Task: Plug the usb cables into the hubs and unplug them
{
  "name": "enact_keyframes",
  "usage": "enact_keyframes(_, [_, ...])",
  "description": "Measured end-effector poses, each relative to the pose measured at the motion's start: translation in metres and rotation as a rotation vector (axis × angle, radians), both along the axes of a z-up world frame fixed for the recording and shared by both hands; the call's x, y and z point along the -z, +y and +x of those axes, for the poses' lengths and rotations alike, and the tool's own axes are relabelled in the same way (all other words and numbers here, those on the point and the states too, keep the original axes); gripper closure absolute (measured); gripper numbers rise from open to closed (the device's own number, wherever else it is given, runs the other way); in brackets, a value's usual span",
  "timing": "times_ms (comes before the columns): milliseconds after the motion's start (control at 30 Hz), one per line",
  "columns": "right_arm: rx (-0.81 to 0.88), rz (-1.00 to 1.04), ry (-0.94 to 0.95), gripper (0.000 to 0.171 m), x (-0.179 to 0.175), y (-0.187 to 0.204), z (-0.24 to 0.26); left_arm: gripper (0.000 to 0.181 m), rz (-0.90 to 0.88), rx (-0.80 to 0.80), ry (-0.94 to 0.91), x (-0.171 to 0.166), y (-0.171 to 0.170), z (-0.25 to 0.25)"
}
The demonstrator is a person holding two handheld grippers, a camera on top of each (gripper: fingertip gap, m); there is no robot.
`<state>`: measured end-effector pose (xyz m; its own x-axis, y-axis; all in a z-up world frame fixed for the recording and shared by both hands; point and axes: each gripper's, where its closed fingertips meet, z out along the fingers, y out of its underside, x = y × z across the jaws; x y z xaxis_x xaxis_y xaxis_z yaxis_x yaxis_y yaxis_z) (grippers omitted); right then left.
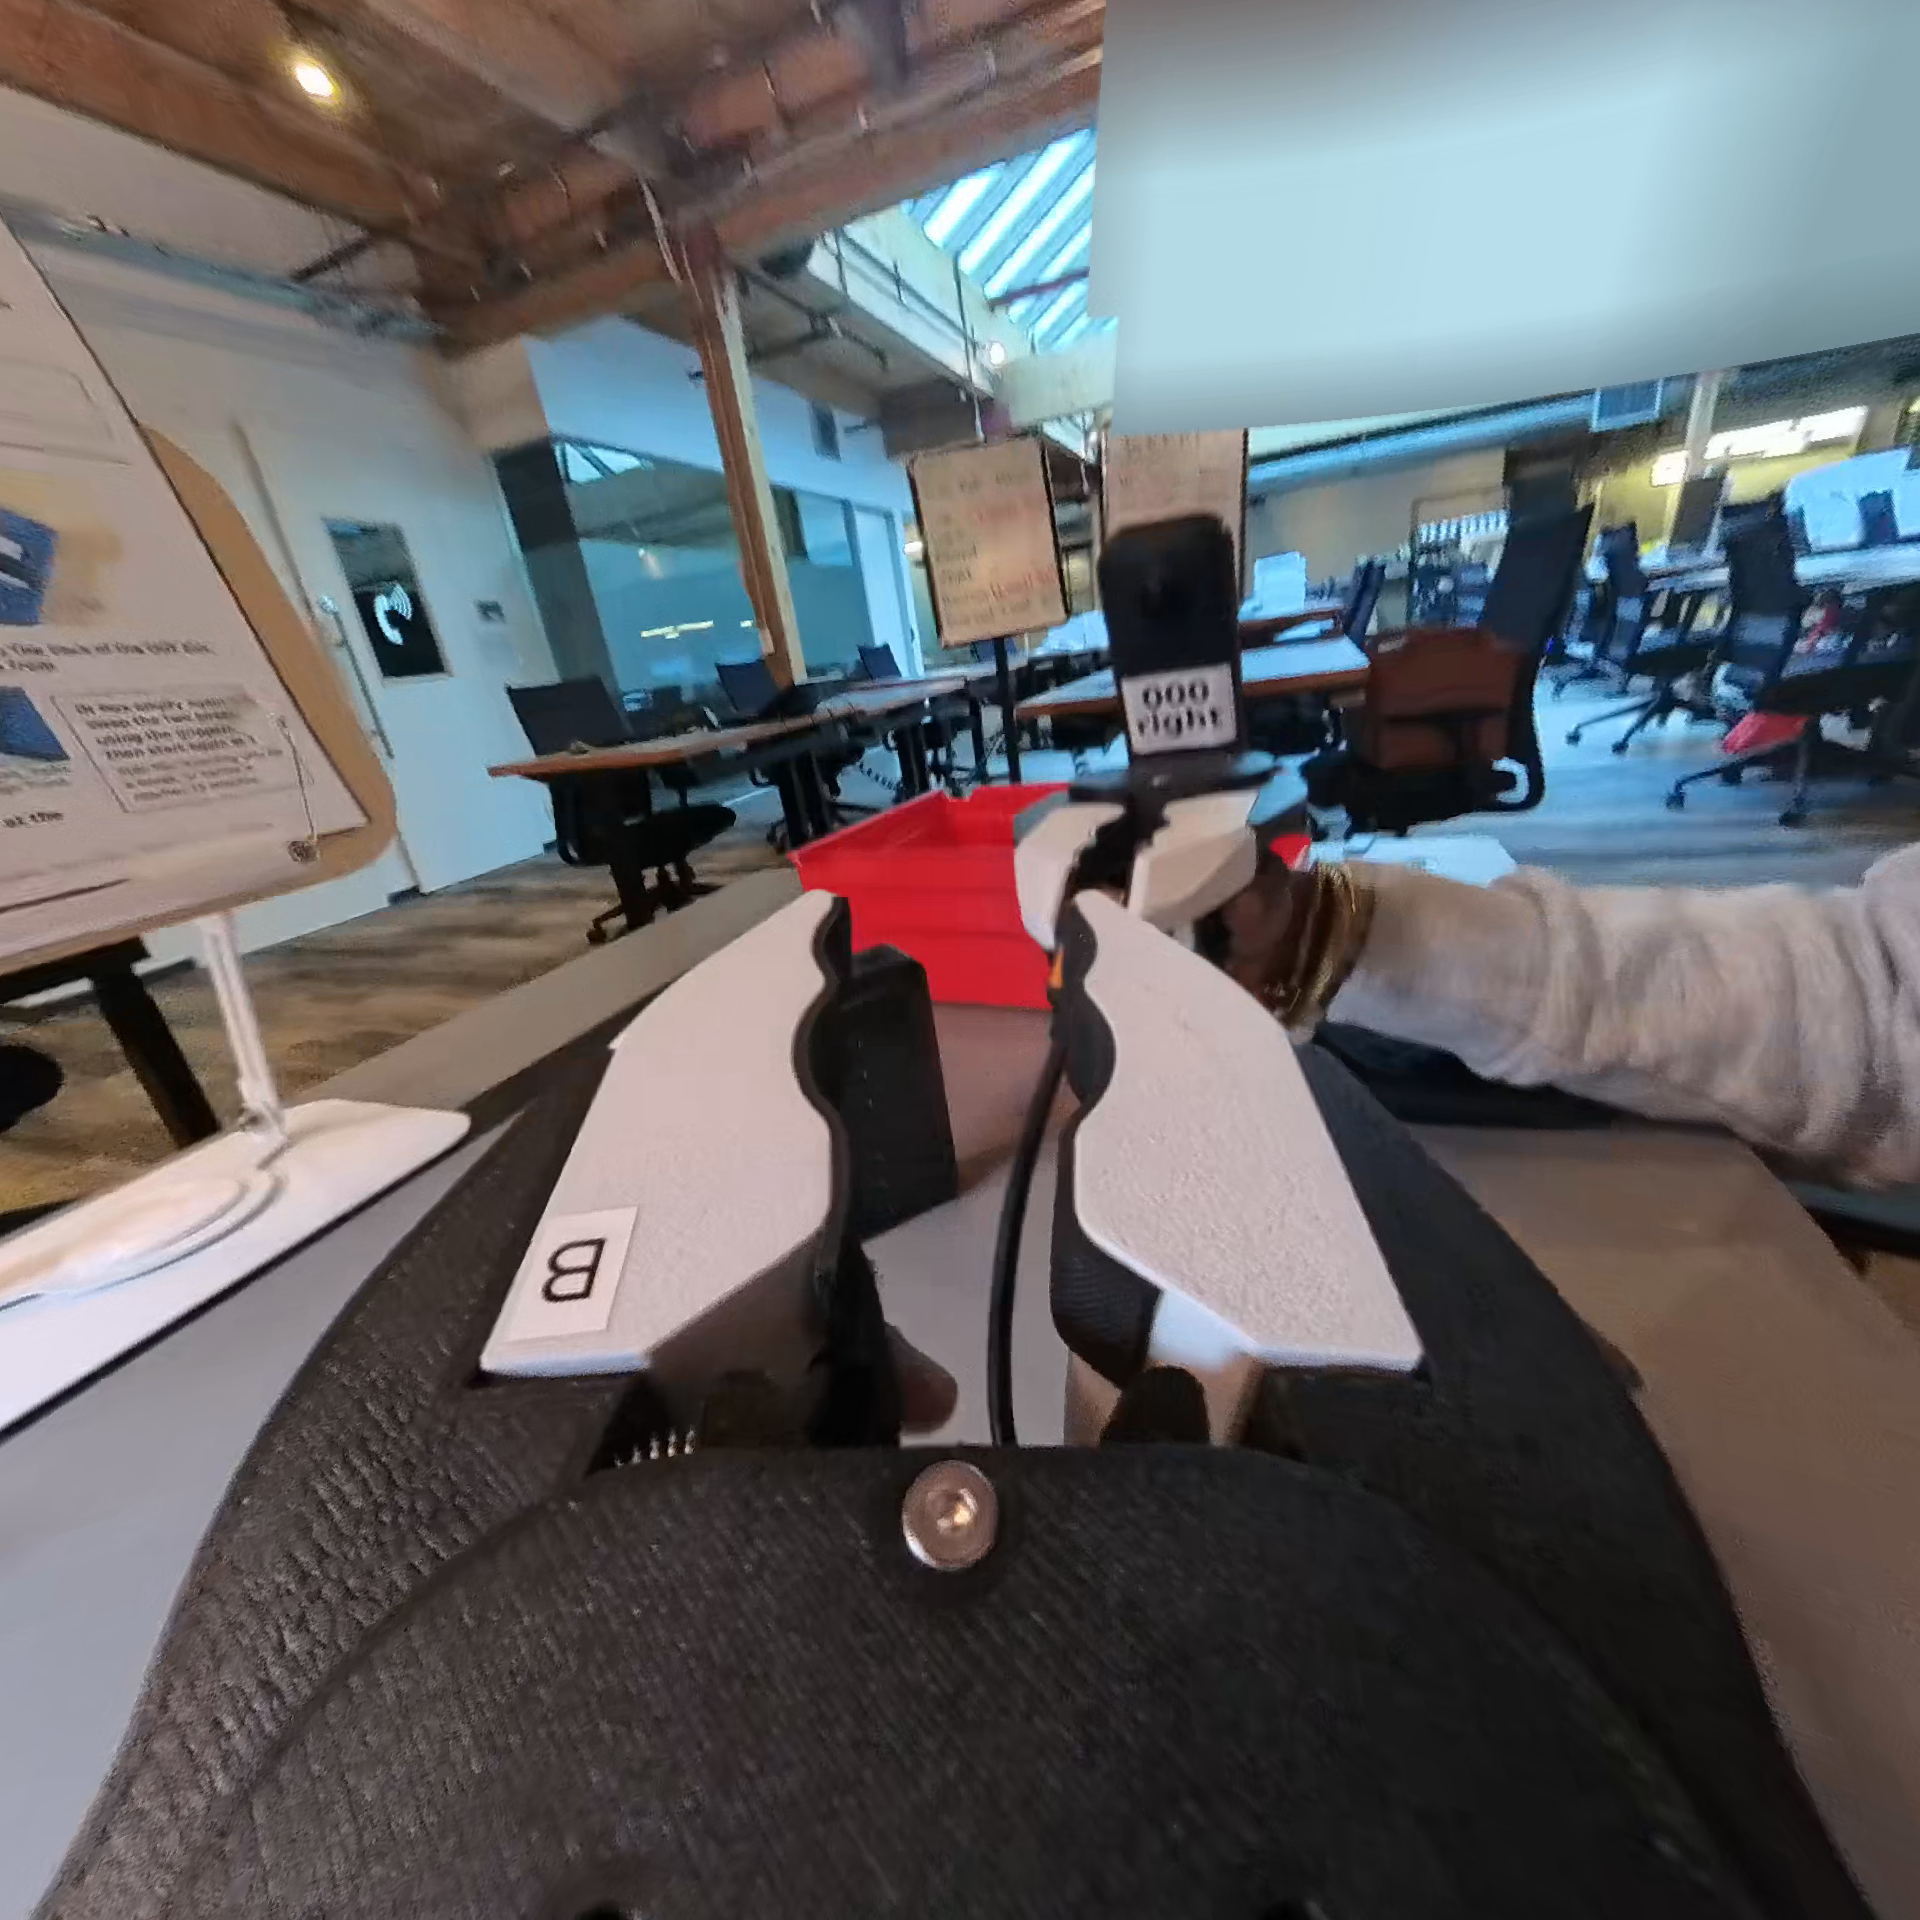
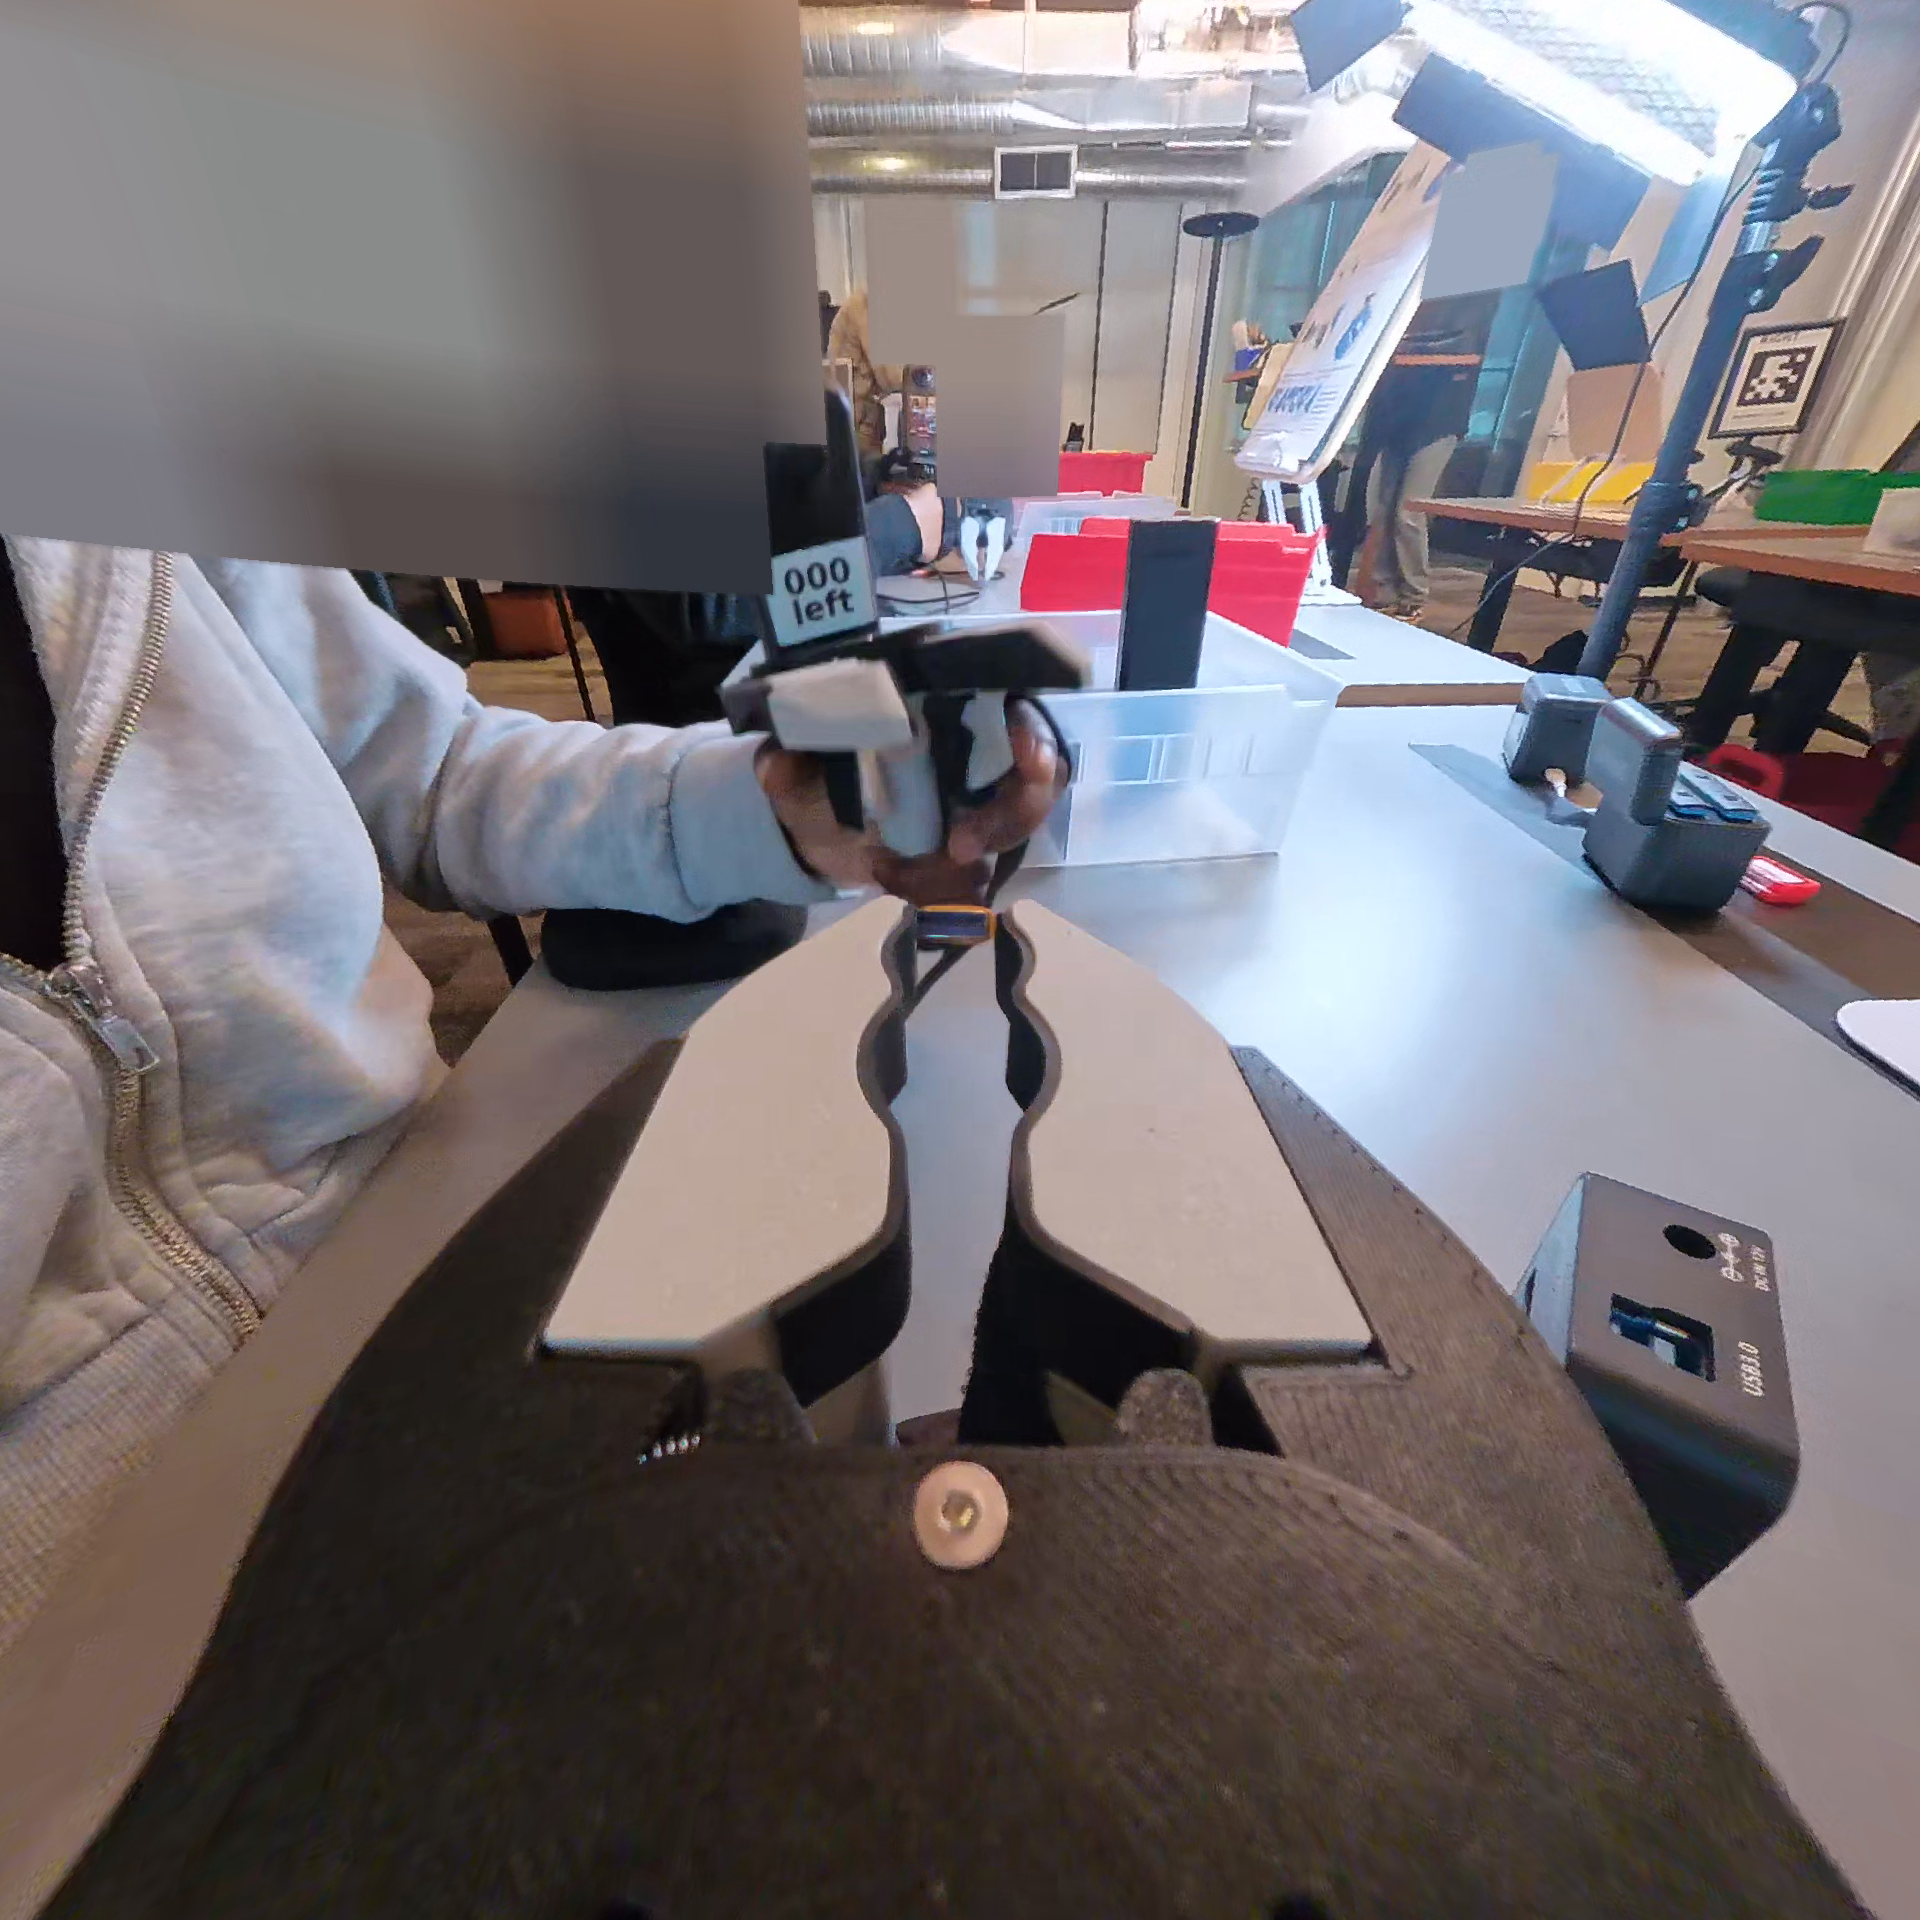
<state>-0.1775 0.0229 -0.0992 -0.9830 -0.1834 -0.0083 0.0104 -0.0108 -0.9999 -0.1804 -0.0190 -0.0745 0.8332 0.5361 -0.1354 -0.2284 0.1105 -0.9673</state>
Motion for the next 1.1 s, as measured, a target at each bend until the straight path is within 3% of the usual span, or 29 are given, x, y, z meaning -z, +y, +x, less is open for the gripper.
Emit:
enact_keyframes(167, [-0.057, -0.023, -0.008, 0.157, -0.002, -0.006, 0.012, 0.126, -0.006, 0.123, -0.073, 0.001, 0.003, 0.009])
enact_keyframes(300, [-0.094, -0.026, 0.005, 0.157, -0.001, -0.015, 0.023, 0.128, -0.158, 0.194, -0.102, 0.029, 0.022, 0.019])
enact_keyframes(400, [-0.114, -0.047, 0.006, 0.157, -0.004, -0.017, 0.028, 0.140, -0.185, 0.250, -0.132, 0.035, 0.030, 0.027])
enact_keyframes(567, [-0.118, -0.109, -0.014, 0.157, -0.011, -0.016, 0.028, 0.161, -0.098, 0.292, -0.149, 0.028, 0.031, 0.030])
enact_keyframes(667, [-0.118, -0.150, -0.030, 0.157, -0.016, -0.017, 0.028, 0.161, 0.009, 0.310, -0.144, 0.018, 0.031, 0.031])
enact_keyframes(833, [-0.106, -0.267, -0.070, 0.157, -0.030, -0.018, 0.026, 0.145, 0.161, 0.362, -0.165, 0.006, 0.031, 0.033])
enact_keyframes(967, [-0.076, -0.274, -0.041, 0.157, -0.030, -0.021, 0.026, 0.157, 0.301, 0.402, -0.218, -0.008, 0.026, 0.033])
enact_keyframes(1100, [-0.072, -0.289, -0.049, 0.157, -0.030, -0.023, 0.026, 0.161, 0.253, 0.358, -0.196, -0.003, 0.027, 0.031])
